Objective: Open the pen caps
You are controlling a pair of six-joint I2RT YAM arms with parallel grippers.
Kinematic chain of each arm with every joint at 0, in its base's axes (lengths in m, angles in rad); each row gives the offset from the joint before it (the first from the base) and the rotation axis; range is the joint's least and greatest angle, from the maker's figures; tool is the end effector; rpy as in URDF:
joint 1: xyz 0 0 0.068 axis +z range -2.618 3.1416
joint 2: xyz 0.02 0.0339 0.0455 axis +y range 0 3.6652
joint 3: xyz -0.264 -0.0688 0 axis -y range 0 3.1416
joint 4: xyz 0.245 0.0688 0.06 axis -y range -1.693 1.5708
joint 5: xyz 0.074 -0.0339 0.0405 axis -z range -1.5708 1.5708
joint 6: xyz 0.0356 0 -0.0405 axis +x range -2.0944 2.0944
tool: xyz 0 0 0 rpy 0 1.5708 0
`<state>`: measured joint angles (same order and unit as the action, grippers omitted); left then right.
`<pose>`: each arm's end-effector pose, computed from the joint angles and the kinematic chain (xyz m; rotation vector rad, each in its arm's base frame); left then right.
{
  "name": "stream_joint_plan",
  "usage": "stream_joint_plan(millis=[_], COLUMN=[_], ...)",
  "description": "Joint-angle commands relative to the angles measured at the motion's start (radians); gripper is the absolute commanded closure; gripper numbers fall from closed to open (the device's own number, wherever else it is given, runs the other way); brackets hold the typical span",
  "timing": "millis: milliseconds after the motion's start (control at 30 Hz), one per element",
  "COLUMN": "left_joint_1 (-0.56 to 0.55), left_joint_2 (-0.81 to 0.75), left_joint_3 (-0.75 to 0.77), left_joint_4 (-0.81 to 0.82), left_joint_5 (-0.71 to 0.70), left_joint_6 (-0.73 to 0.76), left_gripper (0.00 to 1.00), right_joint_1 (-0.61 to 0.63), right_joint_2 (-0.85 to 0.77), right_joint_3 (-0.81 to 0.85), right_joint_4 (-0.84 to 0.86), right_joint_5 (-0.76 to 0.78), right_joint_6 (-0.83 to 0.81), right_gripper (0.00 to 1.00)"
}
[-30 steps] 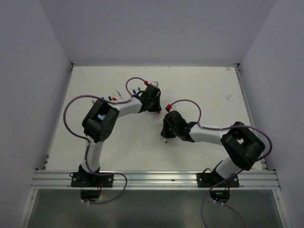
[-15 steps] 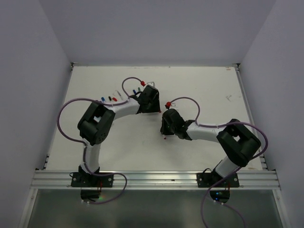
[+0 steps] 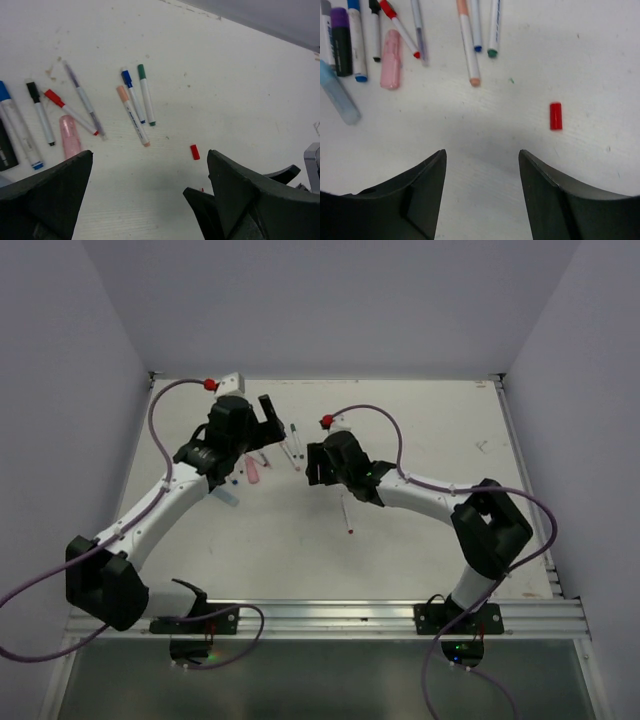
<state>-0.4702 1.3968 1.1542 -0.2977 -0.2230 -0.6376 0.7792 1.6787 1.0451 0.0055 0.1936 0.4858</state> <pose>0.2886 -0.1379 0.3170 -0.3114 2.1029 -0.4299 0.2677 0.2548 0.2153 -0.2165 2.2196 0.4967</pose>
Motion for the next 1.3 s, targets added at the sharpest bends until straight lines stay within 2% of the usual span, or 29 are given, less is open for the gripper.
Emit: stream_joint_plan(millis=[0, 200, 500, 667, 867, 1033, 1167, 1267], left_joint_1=[0.059, 0.114, 0.117, 0.117, 0.117, 0.117, 0.117, 0.117], left_joint_2=[-0.123, -0.313, -0.502, -0.532, -0.532, -0.51, -0.483, -0.47], left_joint_3=[-0.053, -0.158, -0.298, -0.343, -0.367, -0.373, -0.366, -0.363], left_joint_4=[-0.093, -0.144, -0.175, -0.173, -0.155, -0.121, -0.104, -0.087], left_joint_5=[-0.027, -0.041, 0.074, 0.086, 0.102, 0.126, 0.151, 0.171], left_joint_6=[0.076, 0.136, 0.127, 0.125, 0.122, 0.119, 0.112, 0.102], left_gripper=[0.0, 0.0, 0.0, 0.0, 0.0, 0.0, 0.0, 0.0], right_joint_1=[0.002, -0.018, -0.043, -0.044, -0.06, -0.069, -0.069, -0.069], right_joint_2=[0.087, 0.317, 0.579, 0.664, 0.722, 0.69, 0.636, 0.618], right_joint_3=[0.151, 0.398, 0.673, 0.771, 0.797, 0.765, 0.705, 0.67], right_joint_4=[0.016, -0.03, -0.081, -0.093, -0.099, -0.122, -0.125, -0.127], right_joint_5=[0.026, 0.043, 0.076, 0.119, 0.132, 0.069, 0.01, -0.014], right_joint_6=[-0.13, -0.182, -0.216, -0.233, -0.228, -0.222, -0.222, -0.22], right_gripper=[0.37, 0.56, 0.61, 0.61, 0.65, 0.68, 0.59, 0.55])
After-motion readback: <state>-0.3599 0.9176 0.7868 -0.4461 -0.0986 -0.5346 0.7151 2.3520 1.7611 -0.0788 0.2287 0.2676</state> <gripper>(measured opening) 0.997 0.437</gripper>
